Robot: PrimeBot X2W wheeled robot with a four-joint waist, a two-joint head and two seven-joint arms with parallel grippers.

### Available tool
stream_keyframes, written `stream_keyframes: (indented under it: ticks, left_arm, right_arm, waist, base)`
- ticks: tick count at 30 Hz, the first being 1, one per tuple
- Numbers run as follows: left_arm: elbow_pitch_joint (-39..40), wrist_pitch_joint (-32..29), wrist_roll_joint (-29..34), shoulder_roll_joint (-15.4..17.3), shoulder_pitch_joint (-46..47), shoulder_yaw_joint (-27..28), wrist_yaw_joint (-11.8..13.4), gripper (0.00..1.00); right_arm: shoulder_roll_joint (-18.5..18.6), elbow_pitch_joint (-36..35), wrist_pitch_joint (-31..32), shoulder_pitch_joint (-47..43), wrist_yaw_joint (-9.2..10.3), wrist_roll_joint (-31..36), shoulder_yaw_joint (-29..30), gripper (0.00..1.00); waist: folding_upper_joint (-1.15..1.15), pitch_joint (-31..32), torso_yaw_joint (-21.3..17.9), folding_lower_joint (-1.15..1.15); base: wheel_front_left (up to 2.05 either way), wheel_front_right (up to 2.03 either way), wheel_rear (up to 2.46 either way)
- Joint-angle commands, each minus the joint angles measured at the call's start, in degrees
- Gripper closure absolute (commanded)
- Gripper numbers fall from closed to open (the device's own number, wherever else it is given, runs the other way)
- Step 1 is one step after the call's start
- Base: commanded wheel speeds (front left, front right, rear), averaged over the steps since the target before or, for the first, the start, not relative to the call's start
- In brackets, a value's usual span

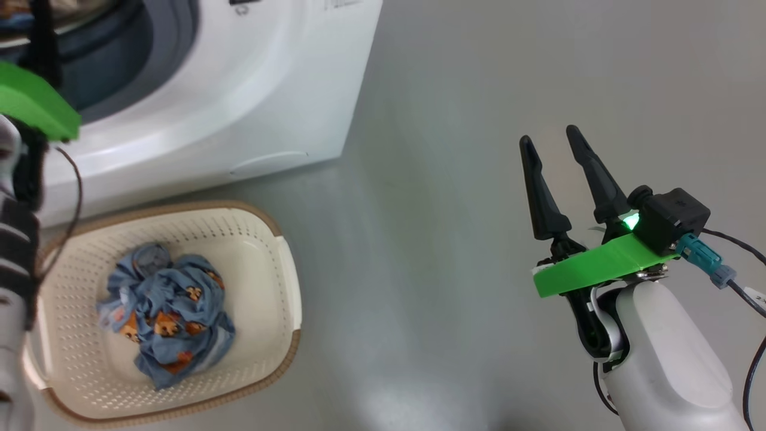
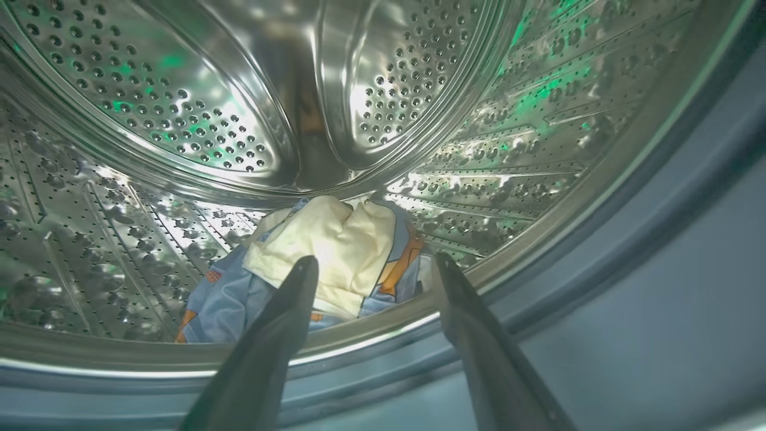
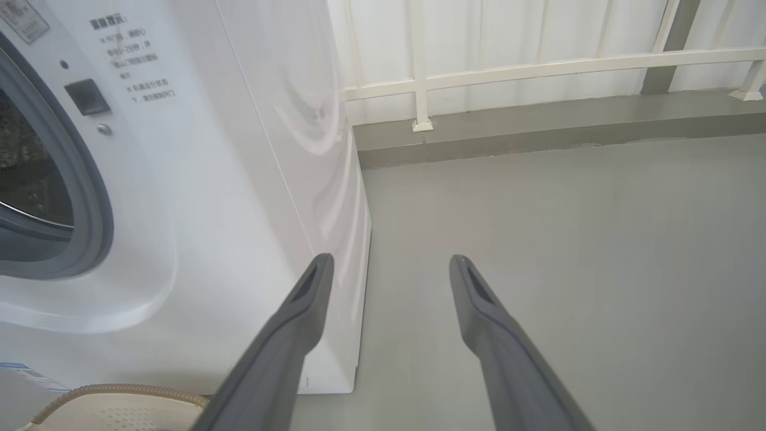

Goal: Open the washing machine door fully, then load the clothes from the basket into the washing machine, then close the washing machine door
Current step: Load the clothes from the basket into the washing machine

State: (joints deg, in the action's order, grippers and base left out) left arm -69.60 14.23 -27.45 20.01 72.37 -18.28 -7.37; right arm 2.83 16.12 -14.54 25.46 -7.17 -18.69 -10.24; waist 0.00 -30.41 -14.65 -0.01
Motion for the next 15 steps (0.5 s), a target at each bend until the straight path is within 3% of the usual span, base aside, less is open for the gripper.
stream_keyframes:
  ticks: [1, 15]
  left_arm:
    - [2.2, 0.7, -0.8, 2.1, -1.8, 0.6, -0.1, 0.0]
    - [18.7, 0.8, 0.9, -0.8, -22.9, 5.5, 0.7, 0.0]
  right_arm:
    - [0.1, -0.8, -0.5, -0.9, -0.32, -0.8, -0.5, 0.0]
    - [2.7, 1.9, -0.5, -3.4, -0.32, -3.1, 0.5, 0.0]
  waist:
    - [0.0, 3.4, 1.5, 0.01]
    - [0.0, 15.1, 7.0, 0.01]
  base:
    - [0.0, 0.0, 0.0]
    - [0.0, 0.0, 0.0]
